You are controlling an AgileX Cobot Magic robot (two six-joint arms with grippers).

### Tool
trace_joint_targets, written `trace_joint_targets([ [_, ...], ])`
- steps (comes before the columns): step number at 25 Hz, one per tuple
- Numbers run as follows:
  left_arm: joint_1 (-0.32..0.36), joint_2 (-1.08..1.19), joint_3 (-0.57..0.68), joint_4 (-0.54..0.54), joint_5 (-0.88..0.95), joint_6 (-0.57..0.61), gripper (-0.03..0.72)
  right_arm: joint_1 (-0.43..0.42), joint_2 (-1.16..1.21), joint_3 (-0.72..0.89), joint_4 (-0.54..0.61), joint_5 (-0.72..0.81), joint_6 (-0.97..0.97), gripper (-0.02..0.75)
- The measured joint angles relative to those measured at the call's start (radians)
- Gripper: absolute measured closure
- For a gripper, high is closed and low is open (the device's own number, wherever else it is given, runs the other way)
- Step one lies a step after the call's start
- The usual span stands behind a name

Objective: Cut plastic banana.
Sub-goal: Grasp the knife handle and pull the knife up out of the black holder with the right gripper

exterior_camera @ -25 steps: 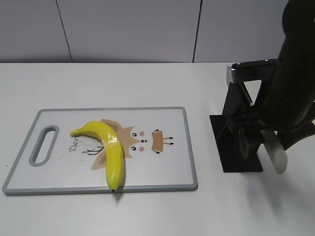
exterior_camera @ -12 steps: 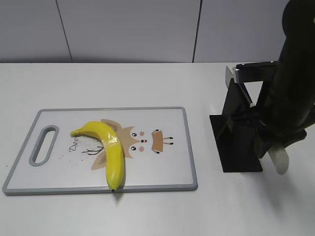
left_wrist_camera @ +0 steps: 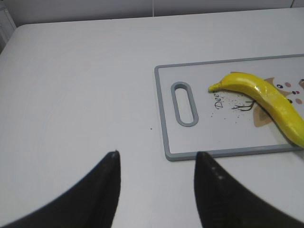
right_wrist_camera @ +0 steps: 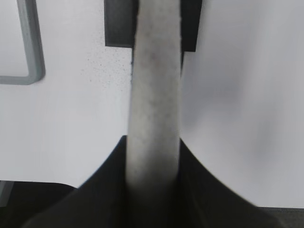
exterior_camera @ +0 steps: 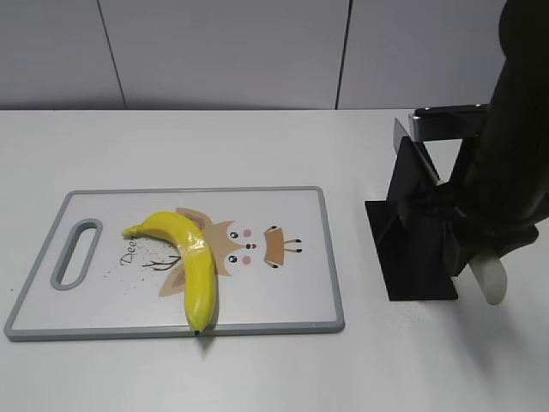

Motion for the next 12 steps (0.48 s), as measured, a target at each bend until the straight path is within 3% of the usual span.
trace_joint_targets([
  [12, 0.000, 0.000, 0.000, 0.000, 0.000, 0.000, 0.199, 0.001, -0.161, 0.000, 0.012, 0.020, 0.008, 0.549],
])
